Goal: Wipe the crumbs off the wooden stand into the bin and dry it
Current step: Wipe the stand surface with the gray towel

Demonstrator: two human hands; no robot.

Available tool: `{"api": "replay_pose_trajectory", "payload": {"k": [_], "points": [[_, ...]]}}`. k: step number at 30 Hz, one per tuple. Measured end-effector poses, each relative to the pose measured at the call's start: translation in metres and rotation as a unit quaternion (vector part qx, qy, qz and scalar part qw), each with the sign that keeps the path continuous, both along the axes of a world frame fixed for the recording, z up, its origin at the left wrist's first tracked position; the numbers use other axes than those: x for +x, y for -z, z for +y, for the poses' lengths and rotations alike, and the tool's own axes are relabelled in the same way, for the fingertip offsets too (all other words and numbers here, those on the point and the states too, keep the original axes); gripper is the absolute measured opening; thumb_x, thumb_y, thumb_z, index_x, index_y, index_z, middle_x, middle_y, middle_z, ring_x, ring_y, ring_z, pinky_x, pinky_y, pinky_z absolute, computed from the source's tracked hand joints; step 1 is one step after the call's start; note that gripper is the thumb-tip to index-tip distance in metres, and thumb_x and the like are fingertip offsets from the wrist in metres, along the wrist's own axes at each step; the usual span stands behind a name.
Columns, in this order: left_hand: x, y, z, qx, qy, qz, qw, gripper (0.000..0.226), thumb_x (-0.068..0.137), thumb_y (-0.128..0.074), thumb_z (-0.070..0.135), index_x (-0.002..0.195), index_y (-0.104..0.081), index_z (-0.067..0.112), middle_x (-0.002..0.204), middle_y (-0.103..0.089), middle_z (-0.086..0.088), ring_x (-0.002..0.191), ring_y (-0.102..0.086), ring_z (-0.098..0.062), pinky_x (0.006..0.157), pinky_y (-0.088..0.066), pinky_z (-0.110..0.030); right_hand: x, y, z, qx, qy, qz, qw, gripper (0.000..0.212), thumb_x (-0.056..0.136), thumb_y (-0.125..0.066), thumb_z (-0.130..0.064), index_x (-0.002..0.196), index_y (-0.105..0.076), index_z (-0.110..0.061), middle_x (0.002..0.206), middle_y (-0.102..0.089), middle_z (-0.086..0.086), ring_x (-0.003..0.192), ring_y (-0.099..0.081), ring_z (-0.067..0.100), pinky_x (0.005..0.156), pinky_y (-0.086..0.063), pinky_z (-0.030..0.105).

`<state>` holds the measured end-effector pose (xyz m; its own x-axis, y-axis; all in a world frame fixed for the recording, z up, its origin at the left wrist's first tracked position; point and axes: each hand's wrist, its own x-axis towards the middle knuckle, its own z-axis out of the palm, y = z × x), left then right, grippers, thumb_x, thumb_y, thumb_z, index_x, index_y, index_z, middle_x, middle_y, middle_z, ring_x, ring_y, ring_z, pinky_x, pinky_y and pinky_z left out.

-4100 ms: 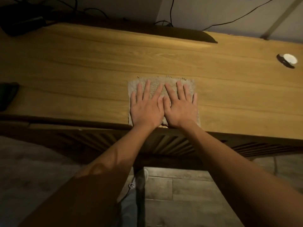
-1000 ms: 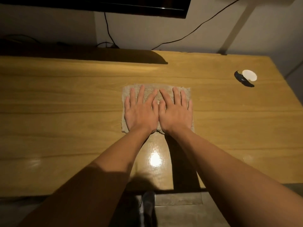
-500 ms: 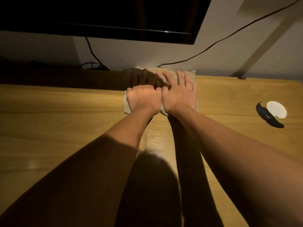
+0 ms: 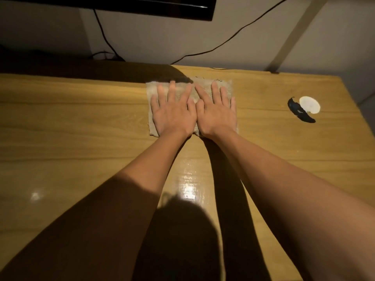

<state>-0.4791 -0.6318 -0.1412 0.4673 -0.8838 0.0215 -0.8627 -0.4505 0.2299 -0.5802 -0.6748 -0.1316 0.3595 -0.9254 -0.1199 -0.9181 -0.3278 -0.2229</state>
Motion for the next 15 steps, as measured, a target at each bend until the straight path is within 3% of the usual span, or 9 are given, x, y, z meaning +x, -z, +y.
{"api": "replay_pose_trajectory", "payload": {"k": [4, 15], "points": [[-0.043, 0.001, 0.054, 0.013, 0.007, 0.019, 1.0, 0.052, 0.103, -0.007, 0.05, 0.155, -0.001, 0.048, 0.169, 0.006, 0.002, 0.154, 0.01, -0.028, 0.123, 0.004, -0.047, -0.046, -0.002, 0.055, 0.007, 0.003, -0.007, 1.0, 0.052, 0.108, -0.01, -0.045, 0.159, -0.002, -0.047, 0.17, 0.01, -0.003, 0.156, 0.014, 0.018, 0.126, 0.007, 0.047], [-0.173, -0.004, 0.222, 0.029, 0.018, 0.037, 0.999, 0.055, 0.102, -0.003, 0.05, 0.156, 0.004, 0.045, 0.167, 0.014, 0.001, 0.153, 0.017, -0.027, 0.122, 0.007, -0.048, -0.177, -0.003, 0.223, 0.021, 0.01, 0.0, 1.0, 0.051, 0.107, -0.009, -0.045, 0.157, 0.001, -0.05, 0.17, 0.012, -0.006, 0.155, 0.017, 0.015, 0.125, 0.008, 0.045]]}}
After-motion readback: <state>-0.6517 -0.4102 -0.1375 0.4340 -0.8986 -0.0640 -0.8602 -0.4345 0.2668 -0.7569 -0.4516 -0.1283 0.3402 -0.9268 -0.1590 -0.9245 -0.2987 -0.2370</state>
